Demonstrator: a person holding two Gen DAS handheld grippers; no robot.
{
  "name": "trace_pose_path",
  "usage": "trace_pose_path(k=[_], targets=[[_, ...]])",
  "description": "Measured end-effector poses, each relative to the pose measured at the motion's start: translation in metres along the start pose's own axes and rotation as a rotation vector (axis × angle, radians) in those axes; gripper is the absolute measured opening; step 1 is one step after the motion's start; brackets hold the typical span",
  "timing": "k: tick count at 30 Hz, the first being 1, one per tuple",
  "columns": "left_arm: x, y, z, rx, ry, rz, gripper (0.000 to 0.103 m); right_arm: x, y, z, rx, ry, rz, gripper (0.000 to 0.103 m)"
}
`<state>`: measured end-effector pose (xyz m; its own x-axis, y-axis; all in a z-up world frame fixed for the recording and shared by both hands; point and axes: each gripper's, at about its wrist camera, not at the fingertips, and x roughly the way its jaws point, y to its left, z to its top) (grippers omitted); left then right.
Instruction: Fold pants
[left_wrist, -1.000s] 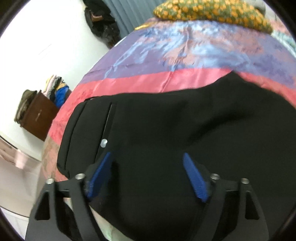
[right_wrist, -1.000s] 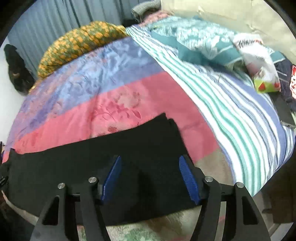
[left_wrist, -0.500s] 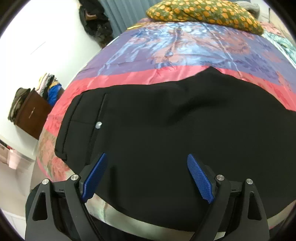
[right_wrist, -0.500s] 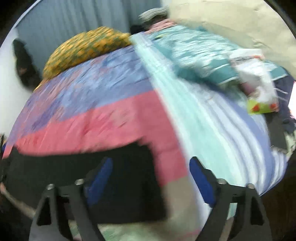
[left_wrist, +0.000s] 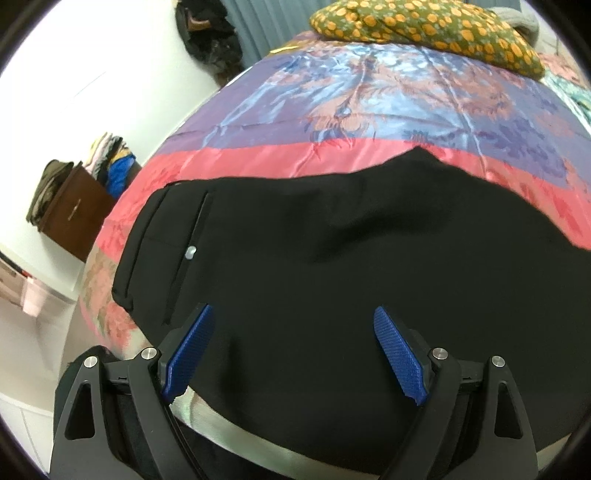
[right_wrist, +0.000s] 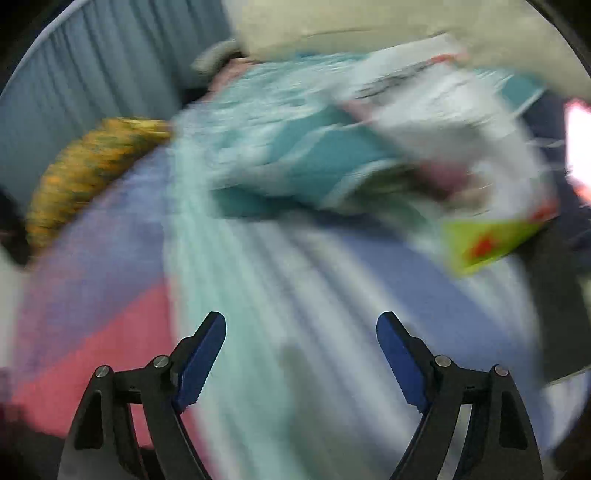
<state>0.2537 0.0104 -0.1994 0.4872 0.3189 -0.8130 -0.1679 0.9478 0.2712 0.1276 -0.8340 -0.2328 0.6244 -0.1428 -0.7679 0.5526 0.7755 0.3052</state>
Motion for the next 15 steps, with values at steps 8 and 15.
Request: trace_pose_path(k=[8, 15], targets=[[-0.002, -0.018, -0.006, 0.027, -0.004, -0.048, 0.089, -0.039, 0.051, -0.079, -0.174, 0.247, 0.398, 0.083], [-0.014, -0.009, -0.015, 0.028, -0.018, -0.084, 0.089, -0.014, 0.069, -0.108, -0.146, 0.376, 0.439, 0.068]])
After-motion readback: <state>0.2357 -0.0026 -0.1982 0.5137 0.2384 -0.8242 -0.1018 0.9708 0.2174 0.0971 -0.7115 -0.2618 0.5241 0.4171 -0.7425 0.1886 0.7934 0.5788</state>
